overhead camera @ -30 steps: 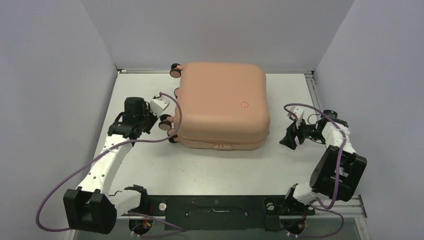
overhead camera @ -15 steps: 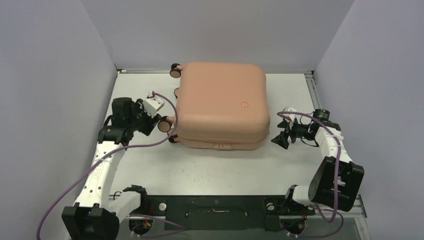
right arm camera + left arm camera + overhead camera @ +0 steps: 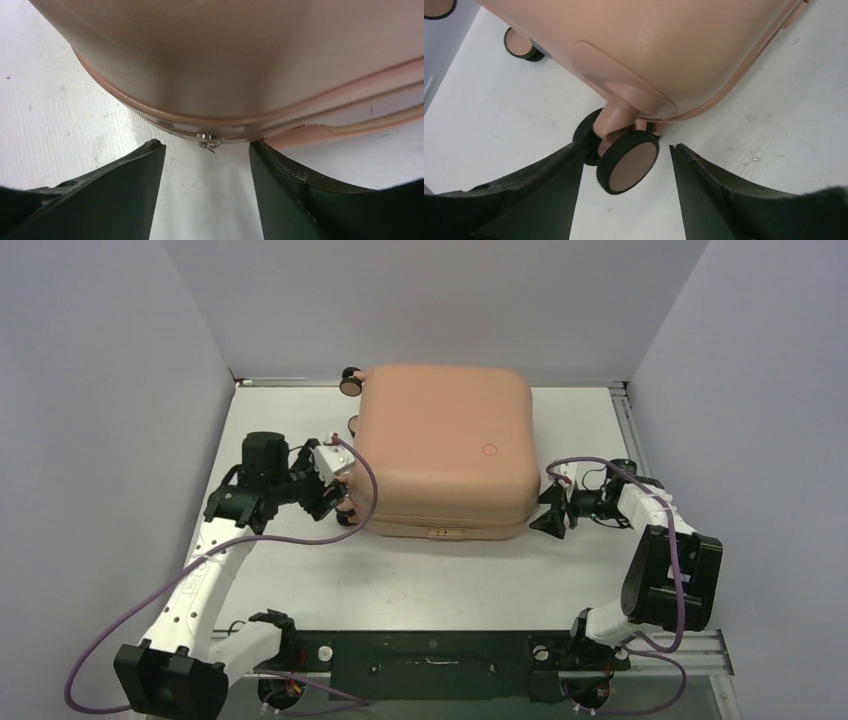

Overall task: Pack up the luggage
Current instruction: Zip the luggage at the center of the board.

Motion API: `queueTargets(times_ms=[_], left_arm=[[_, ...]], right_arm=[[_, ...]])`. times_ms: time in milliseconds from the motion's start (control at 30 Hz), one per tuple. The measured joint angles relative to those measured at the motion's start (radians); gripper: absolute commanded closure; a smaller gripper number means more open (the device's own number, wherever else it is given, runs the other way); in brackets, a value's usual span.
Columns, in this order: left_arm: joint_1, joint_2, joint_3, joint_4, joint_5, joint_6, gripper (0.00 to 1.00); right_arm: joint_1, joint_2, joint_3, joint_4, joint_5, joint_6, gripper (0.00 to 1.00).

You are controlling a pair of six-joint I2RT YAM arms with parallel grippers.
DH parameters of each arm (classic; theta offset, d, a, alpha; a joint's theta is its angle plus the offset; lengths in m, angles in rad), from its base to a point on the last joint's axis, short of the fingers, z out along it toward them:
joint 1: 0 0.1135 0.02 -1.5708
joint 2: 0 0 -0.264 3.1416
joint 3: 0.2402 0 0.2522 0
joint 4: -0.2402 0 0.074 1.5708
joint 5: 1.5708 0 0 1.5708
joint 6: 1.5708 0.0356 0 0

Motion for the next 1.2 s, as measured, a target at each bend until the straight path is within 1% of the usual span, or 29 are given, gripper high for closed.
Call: queueTargets(times_ms=[67,133,233,267,400,467,533,667,767,867,967,1067,1200], left_arm=[[-0.042,0.014,-0.007,0.003,-0.013,0.0,0.35],[-0.068,0.021,-0.011,0.003,-0.019,0.0,0.35],[-0.077,0.026,-0.014,0.004,-0.027,0.0,0.35],[-0.077,0.026,-0.014,0.004,-0.027,0.0,0.35],[-0.077,0.026,-0.014,0.004,-0.028,0.002,0.35],[-0.077,0.026,-0.014,0.003,-0.026,0.006,0.35],[-0.078,0.026,-0.014,0.0,-0.023,0.018,0.35],[-0.084,0.026,-0.014,-0.011,-0.013,0.038,0.34],[-0.084,0.026,-0.014,-0.024,0.003,0.052,0.31],[-0.087,0.026,-0.014,-0.034,0.022,0.058,0.28],[-0.096,0.027,-0.014,-0.047,0.042,0.068,0.28],[-0.103,0.028,-0.014,-0.051,0.046,0.077,0.28],[-0.103,0.032,-0.014,-0.043,0.045,0.079,0.23]], right_arm=[[0.019,0.014,0.005,0.0,-0.004,-0.004,0.48],[0.027,0.021,0.011,0.003,-0.002,-0.007,0.63],[0.026,0.025,0.019,0.027,0.007,0.002,0.91],[0.025,0.025,0.021,0.032,0.012,0.014,0.94],[0.029,0.022,0.018,0.056,0.035,0.124,0.95],[0.029,0.007,0.001,0.113,0.054,0.216,0.95],[0.032,-0.028,-0.034,0.209,0.085,0.322,0.95],[0.061,-0.115,-0.101,0.393,0.217,0.508,0.95],[0.1,-0.129,-0.108,0.477,0.325,0.598,0.95],[0.137,-0.128,-0.099,0.526,0.422,0.649,0.95],[0.166,-0.128,-0.097,0.554,0.484,0.677,0.95],[0.177,-0.128,-0.097,0.574,0.509,0.694,0.95],[0.182,-0.128,-0.097,0.584,0.523,0.707,0.95]])
